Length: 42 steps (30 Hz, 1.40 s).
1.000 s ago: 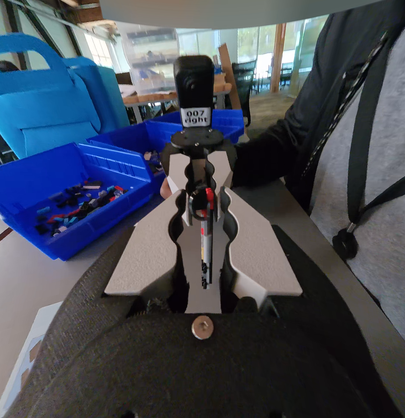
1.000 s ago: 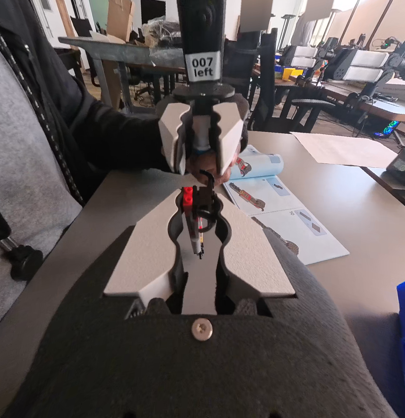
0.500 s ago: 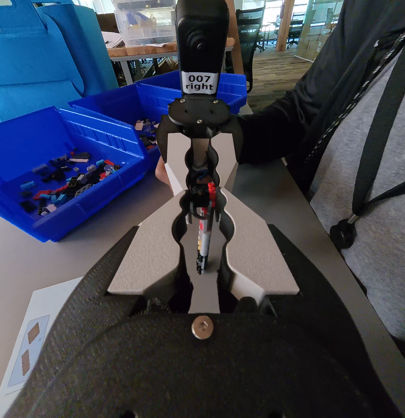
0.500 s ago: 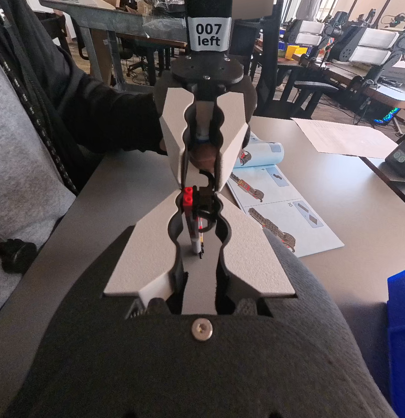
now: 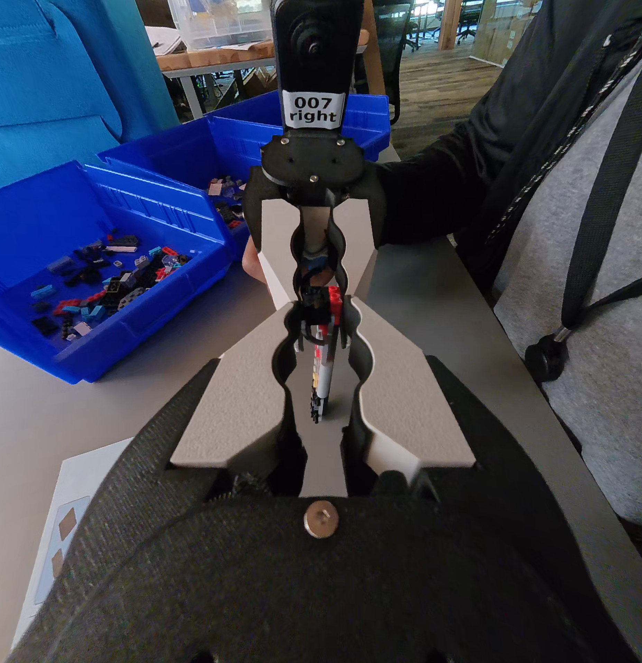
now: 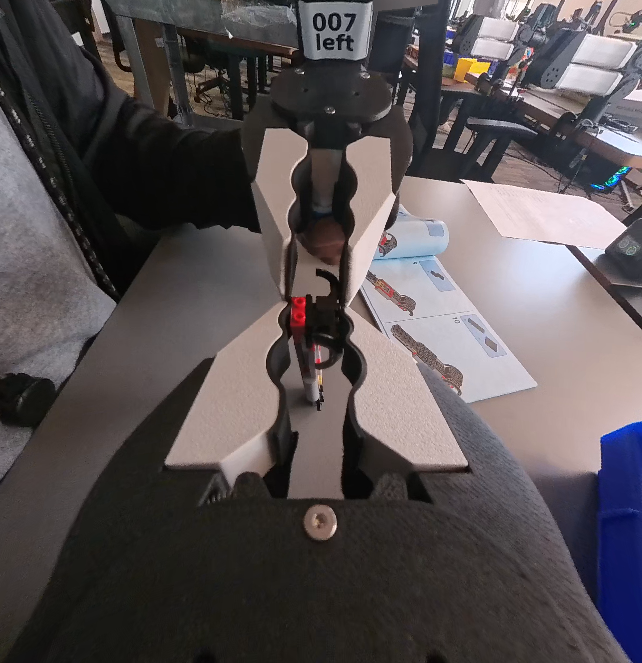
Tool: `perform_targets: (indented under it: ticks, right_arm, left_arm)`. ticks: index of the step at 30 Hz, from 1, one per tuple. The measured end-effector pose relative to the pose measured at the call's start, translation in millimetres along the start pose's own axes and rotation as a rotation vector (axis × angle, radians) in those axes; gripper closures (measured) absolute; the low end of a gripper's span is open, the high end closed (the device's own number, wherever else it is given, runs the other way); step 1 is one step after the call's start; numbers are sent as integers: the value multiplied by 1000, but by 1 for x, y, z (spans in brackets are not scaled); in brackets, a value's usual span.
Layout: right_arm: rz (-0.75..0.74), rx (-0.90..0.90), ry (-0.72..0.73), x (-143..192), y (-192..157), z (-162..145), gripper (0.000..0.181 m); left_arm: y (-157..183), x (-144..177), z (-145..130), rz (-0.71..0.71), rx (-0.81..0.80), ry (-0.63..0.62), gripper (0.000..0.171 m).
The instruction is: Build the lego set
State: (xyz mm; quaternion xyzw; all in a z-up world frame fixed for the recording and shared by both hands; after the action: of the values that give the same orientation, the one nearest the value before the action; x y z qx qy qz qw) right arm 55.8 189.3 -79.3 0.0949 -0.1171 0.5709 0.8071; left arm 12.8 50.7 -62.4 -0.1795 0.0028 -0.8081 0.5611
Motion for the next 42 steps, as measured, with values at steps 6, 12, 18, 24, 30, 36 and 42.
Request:
perform_targets:
  ticks: [6, 12, 18, 24, 30, 36, 42]
  right_arm:
    - [16, -7, -9, 0, 0, 1, 155]
    - [45, -26, -13, 0, 0, 1, 155]
    - [71, -40, -13, 0, 0, 1, 156]
    - [112, -23, -44, -5, -6, -2, 156]
    - [28, 5, -16, -3, -2, -3, 155]
    - [-37, 32, 75, 8, 4, -3, 155]
    - [-73, 42, 220, 16, 10, 0, 156]
  left_arm:
    - [-1, 1, 1, -19, -23, -8, 150]
    - [-1, 1, 2, -36, -74, -16, 151]
    - [1, 0, 2, -33, -117, 8, 152]
    - [1, -3, -1, -49, -126, 16, 164]
    - [-4, -1, -1, -8, -81, 3, 156]
    - [-13, 18, -16, 0, 91, 136, 127]
    - [-4, 3, -41, 13, 40, 25, 145]
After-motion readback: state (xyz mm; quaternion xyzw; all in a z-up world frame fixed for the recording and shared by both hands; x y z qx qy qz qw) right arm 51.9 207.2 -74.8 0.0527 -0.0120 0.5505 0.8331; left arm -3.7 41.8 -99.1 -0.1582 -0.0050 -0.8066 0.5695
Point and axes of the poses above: each gripper's, where its closed fingertips meet, x back along the fingers, z out of its top, y = z × x across the jaws, the point moved 9 cm from there along x, back along the fingers, and after that the axes turned 7 degrees about -x, right-handed, at the moved point
